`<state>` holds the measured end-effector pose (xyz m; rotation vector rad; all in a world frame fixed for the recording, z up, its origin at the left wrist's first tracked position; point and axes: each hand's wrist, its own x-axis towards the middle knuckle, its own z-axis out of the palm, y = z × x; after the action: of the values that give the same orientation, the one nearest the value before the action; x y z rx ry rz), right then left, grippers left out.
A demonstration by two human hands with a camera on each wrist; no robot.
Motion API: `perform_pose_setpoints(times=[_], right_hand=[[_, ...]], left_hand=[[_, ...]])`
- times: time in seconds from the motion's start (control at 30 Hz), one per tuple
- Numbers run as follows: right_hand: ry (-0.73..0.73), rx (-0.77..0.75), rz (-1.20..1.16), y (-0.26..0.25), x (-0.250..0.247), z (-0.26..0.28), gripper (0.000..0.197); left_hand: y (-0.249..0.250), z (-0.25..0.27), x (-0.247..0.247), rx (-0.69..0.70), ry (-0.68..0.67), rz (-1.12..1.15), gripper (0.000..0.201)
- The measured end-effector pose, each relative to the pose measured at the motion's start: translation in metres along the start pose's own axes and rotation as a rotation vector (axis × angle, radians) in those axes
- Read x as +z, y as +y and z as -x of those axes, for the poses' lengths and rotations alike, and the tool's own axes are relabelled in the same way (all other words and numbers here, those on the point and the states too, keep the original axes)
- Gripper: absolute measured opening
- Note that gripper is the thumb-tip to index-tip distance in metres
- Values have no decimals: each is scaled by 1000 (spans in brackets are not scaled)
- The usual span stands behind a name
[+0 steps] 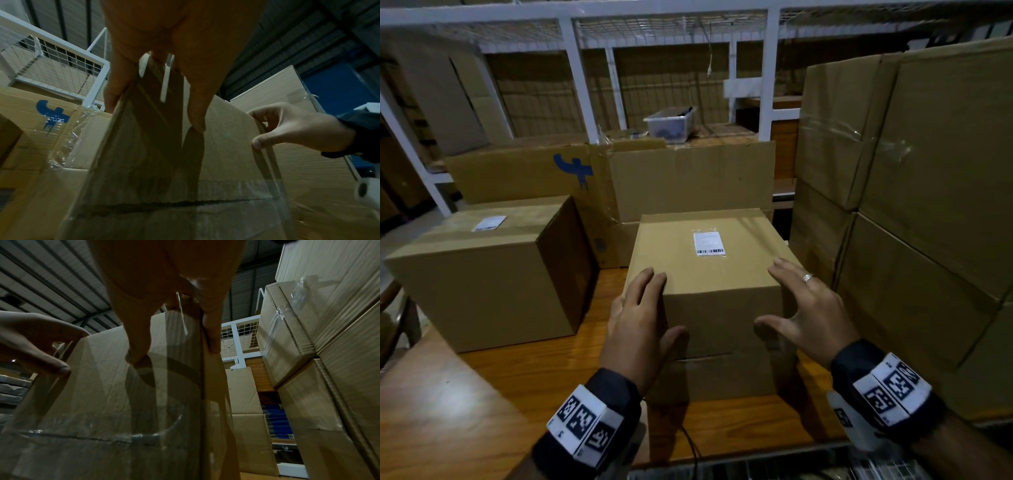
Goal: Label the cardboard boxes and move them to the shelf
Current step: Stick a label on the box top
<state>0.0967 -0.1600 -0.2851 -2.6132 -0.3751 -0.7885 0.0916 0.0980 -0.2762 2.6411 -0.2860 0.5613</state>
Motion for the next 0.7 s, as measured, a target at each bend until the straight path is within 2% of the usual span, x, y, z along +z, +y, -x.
perform_pose_setpoints(times=[0.27, 0.43, 0.57, 0.7], right_hand=[[-12, -11, -24, 0, -5, 6, 83], [-126, 15, 4, -4, -18, 2, 83], [-216, 78, 65, -16, -47, -14, 77], [-230, 52, 153, -21, -73, -52, 67]], left_hand=[[-2, 7, -11, 31, -1, 3, 80], [-5, -5, -35, 84, -147, -81, 76], [-2, -22, -63, 151, -299, -152, 81], [7, -58, -83, 174, -334, -183, 92]])
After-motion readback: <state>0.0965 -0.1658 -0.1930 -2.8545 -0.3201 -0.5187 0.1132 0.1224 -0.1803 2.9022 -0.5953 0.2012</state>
